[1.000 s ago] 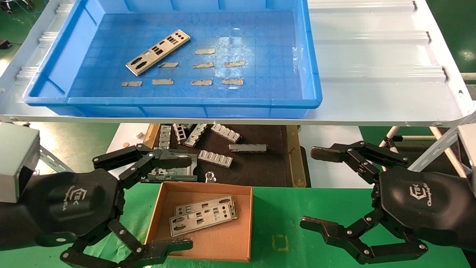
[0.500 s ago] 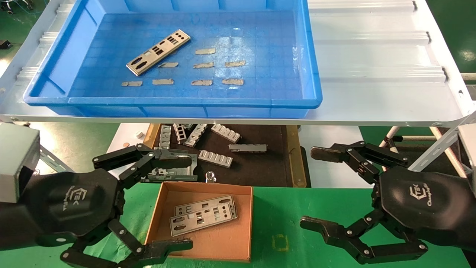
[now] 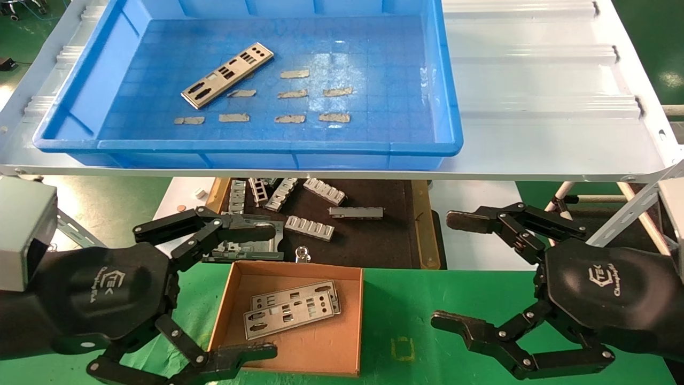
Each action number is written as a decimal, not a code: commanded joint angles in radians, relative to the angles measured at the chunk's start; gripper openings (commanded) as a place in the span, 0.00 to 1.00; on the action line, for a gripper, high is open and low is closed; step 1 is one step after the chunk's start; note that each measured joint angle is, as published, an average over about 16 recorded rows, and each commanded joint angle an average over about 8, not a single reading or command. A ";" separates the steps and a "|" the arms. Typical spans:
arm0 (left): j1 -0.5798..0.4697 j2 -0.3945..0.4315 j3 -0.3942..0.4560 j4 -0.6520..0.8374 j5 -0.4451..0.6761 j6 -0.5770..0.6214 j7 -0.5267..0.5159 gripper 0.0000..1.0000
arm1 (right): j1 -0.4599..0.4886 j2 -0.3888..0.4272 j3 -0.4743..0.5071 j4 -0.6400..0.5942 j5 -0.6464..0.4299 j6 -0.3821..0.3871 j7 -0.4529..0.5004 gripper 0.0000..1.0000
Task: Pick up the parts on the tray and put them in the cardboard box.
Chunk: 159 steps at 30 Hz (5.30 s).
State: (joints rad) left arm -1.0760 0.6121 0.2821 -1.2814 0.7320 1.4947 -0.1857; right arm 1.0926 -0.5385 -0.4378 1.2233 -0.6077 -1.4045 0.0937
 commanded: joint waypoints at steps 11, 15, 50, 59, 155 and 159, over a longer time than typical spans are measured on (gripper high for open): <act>0.000 0.000 0.000 0.000 0.000 0.000 0.000 1.00 | 0.000 0.000 0.000 0.000 0.000 0.000 0.000 1.00; 0.000 0.000 0.000 0.000 0.000 0.000 0.000 1.00 | 0.000 0.000 0.000 0.000 0.000 0.000 0.000 1.00; 0.000 0.000 0.000 0.000 0.000 0.000 0.000 1.00 | 0.000 0.000 0.000 0.000 0.000 0.000 0.000 1.00; 0.000 0.000 0.000 0.000 0.000 0.000 0.000 1.00 | 0.000 0.000 0.000 0.000 0.000 0.000 0.000 1.00; 0.000 0.000 0.000 0.000 0.000 0.000 0.000 1.00 | 0.000 0.000 0.000 0.000 0.000 0.000 0.000 1.00; 0.000 0.000 0.000 0.000 0.000 0.000 0.000 1.00 | 0.000 0.000 0.000 0.000 0.000 0.000 0.000 1.00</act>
State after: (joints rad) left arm -1.0759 0.6121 0.2821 -1.2815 0.7319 1.4949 -0.1857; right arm 1.0926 -0.5385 -0.4378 1.2233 -0.6077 -1.4046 0.0937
